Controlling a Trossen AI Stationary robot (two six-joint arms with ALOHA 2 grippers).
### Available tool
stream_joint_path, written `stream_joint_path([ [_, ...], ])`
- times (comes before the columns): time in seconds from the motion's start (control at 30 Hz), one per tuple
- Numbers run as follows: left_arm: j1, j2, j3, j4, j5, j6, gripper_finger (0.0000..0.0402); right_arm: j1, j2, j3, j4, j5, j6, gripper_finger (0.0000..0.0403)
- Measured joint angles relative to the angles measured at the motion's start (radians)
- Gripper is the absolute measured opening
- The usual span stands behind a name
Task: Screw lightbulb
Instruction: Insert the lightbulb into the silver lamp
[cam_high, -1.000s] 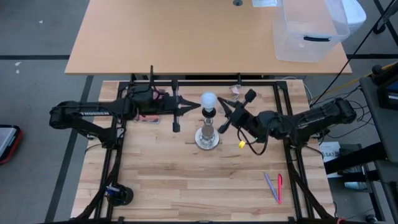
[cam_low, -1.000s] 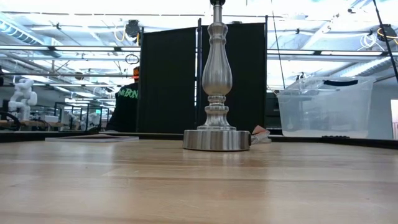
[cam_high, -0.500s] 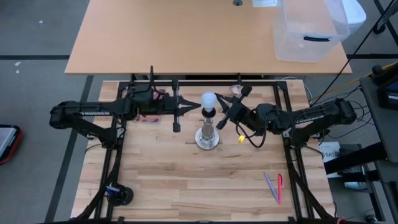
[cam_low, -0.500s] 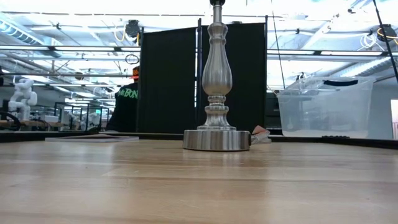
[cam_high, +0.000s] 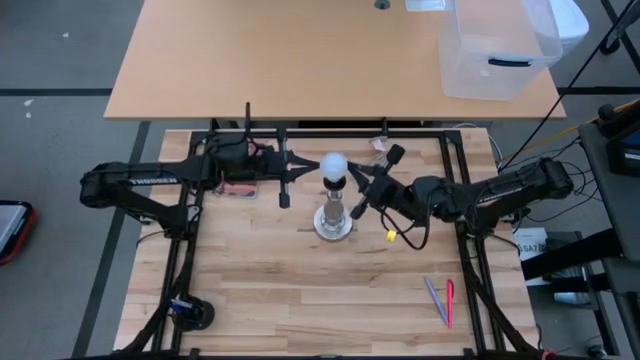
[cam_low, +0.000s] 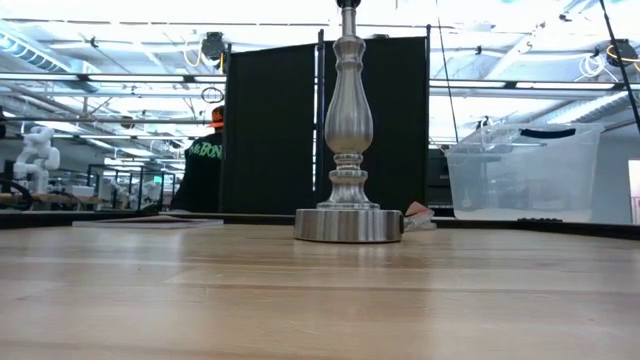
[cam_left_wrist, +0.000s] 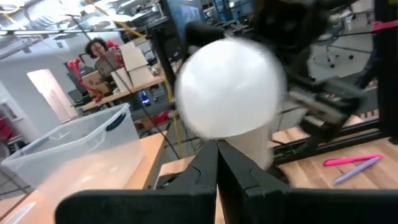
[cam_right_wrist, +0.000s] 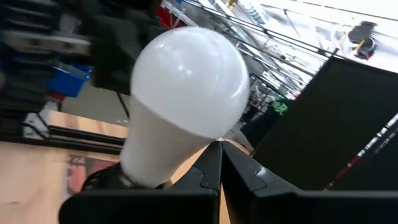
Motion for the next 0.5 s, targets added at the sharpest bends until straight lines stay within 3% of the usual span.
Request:
stream_joint_path([
  [0.17,0.014,0.016,0.0,0.006,-0.004,-0.004,0.0002,0.023,0.001,0.0,-0.007,-0.004,0.001,0.0],
  [0.5,0.054,0.036,0.0,0.006,-0.02,-0.046,0.0002,0.068,0.001,0.0,-0.027,0.106,0.005,0.0],
])
